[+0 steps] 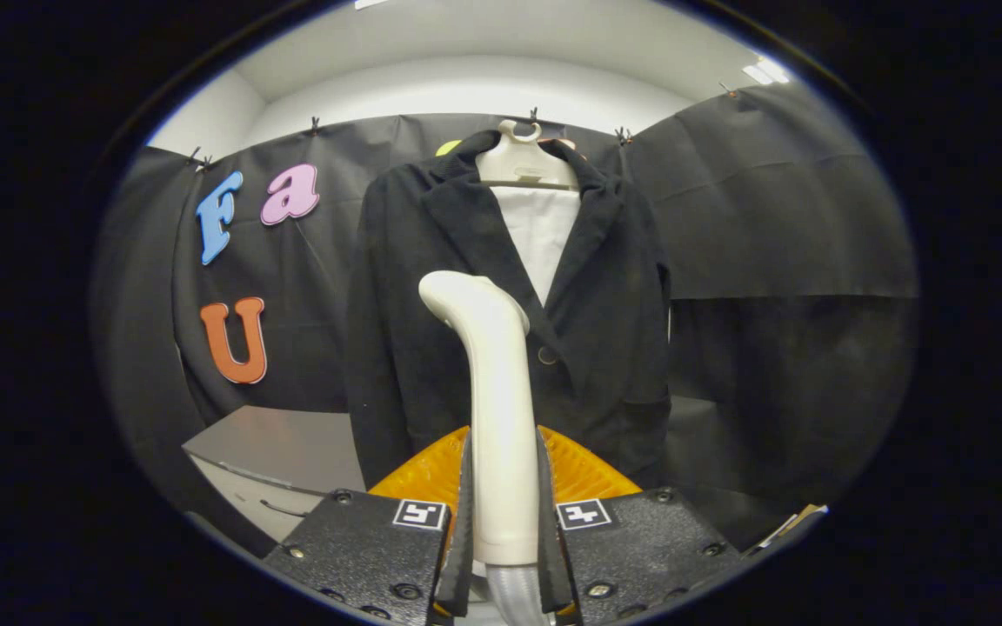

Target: Iron the clothes twice with a garment steamer, once on the left side and once on the right side.

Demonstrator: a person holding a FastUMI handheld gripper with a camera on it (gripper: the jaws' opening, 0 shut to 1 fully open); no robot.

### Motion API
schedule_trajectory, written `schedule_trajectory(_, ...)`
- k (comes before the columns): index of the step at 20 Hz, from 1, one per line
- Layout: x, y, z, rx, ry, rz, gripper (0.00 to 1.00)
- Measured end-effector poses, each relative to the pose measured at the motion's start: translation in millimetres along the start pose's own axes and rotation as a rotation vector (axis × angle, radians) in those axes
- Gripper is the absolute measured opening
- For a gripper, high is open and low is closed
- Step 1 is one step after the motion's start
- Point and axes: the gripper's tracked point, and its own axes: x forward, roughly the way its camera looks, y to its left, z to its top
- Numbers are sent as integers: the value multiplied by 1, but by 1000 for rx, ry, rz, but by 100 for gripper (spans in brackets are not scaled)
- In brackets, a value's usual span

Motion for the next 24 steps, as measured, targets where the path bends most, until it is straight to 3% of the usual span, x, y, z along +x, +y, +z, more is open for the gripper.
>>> schedule_trajectory(24,-9,-10,-122,-14,213,-2,33)
